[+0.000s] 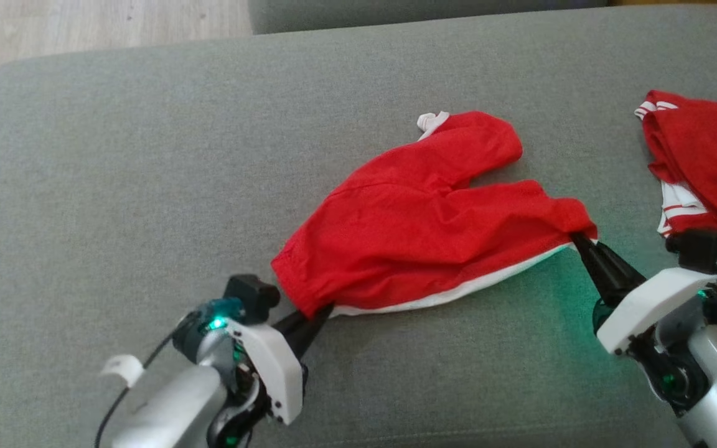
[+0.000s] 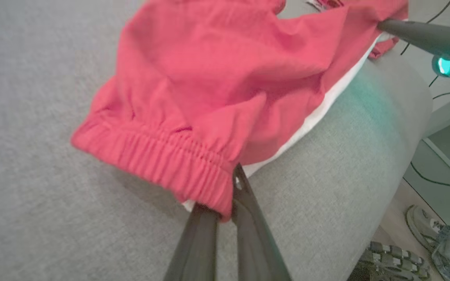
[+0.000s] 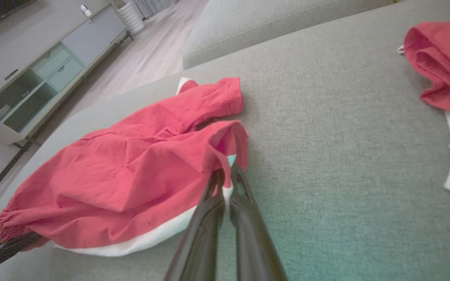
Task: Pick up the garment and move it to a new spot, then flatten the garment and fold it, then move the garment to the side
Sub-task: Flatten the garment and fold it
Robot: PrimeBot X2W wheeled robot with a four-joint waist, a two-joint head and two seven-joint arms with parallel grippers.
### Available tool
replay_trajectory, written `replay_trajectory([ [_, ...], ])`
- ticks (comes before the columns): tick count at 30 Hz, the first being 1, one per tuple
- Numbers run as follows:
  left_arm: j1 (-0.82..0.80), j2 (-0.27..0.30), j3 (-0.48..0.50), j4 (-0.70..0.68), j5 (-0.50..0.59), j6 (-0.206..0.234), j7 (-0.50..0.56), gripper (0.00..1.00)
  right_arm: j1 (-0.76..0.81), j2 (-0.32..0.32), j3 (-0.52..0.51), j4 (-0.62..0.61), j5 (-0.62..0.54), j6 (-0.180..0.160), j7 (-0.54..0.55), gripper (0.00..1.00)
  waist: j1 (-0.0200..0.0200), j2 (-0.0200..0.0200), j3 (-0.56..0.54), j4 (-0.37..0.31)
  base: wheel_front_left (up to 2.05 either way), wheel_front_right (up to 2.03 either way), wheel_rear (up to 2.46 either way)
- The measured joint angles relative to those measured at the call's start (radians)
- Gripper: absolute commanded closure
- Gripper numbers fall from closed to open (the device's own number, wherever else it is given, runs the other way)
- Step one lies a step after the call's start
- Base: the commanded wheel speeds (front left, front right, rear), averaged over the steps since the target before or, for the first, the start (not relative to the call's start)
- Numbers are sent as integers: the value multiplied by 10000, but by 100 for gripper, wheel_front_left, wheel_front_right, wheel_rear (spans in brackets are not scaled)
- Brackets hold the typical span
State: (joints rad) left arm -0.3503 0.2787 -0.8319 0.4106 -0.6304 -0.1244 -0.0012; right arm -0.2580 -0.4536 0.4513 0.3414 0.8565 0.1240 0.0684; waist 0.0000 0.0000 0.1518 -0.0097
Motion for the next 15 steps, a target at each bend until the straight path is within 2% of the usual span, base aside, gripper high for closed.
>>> replay_trajectory([
  [5, -72, 454, 382, -1143, -587, -2, -79, 100, 30, -23, -211, -368, 382, 0, -341, 100, 0, 0, -174, 129, 0, 0, 0],
  [8, -600, 907, 464, -1592, -719, -2, 408, 100, -21, -82, -324, -773, 564, 0, -353, 100, 0, 0, -164, 210, 0, 0, 0],
  [12, -2157, 1081, 564, -1668, -1467, -2, 1402, 100, -790, -355, -242, -932, 876, 0, -77, 100, 0, 0, 119, 237, 0, 0, 0],
  [15, -3761, 1070, 387, -1310, -2265, -2, 2153, 100, -2265, -497, 48, -941, 1344, 0, 412, 100, 0, 0, 505, 205, 0, 0, 0],
])
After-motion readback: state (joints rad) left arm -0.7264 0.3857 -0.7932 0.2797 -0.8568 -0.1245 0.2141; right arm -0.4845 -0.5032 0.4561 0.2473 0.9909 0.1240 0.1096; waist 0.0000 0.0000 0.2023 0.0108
